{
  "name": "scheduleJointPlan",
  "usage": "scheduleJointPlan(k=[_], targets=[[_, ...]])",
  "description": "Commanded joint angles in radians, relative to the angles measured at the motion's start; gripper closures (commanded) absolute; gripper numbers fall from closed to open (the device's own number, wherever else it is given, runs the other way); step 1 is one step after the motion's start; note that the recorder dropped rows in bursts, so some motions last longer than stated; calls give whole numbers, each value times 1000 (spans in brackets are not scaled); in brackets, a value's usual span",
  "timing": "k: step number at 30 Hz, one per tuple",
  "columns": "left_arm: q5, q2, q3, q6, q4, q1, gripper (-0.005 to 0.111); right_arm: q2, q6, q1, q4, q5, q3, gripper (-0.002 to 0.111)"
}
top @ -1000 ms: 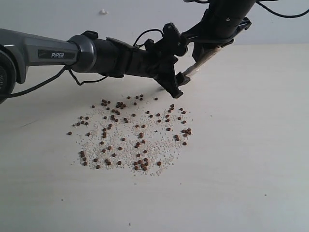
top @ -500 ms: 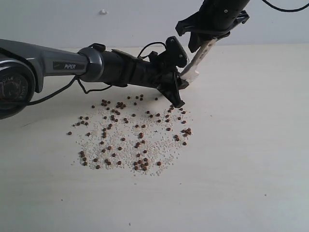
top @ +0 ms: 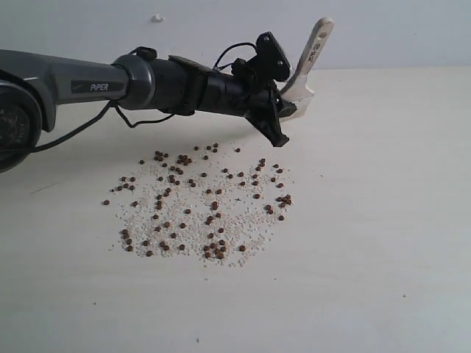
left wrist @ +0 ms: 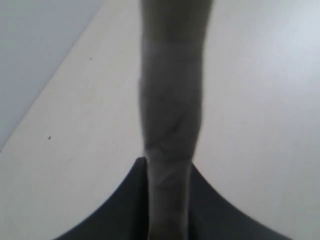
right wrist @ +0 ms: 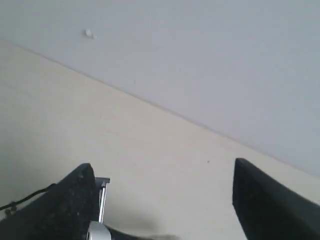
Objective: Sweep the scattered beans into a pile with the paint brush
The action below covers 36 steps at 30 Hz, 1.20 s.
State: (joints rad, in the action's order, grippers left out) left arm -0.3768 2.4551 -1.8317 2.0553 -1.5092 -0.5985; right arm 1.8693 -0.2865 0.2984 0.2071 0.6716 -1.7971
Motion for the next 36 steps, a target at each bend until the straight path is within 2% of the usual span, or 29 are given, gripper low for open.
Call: scheduleJointPlan(k=[1, 6, 9, 13, 15, 18, 23, 28, 36], targets=[[-162, -56, -8, -179, 147, 37, 107, -69, -49, 1, -87, -3, -5, 39], [-303, -93, -8, -353, 266, 92, 107, -124, -68, 1, -135, -35, 68, 45], [-392, -106, -8, -411, 273, 134, 107, -167, -88, -11, -131, -54, 126, 45], [-584, -116, -8, -457, 278, 186, 107, -207, -135, -66, -79, -73, 202, 45], [-662, -119, -8, -478, 278, 210, 107, -221, -242, -99, 59, -69, 243, 46], [-750, -129, -8, -493, 286, 244, 107, -233, -541, -127, 398, -22, 297, 47], [-844, -131, -8, -493, 290, 295, 107, -227, -955, -127, 822, 165, 353, 47], [-844, -134, -8, -501, 279, 327, 107, -198, -1157, -127, 962, 186, 448, 47], [-844, -134, -8, -487, 284, 306, 107, -103, -1606, -127, 1243, 264, 559, 47]])
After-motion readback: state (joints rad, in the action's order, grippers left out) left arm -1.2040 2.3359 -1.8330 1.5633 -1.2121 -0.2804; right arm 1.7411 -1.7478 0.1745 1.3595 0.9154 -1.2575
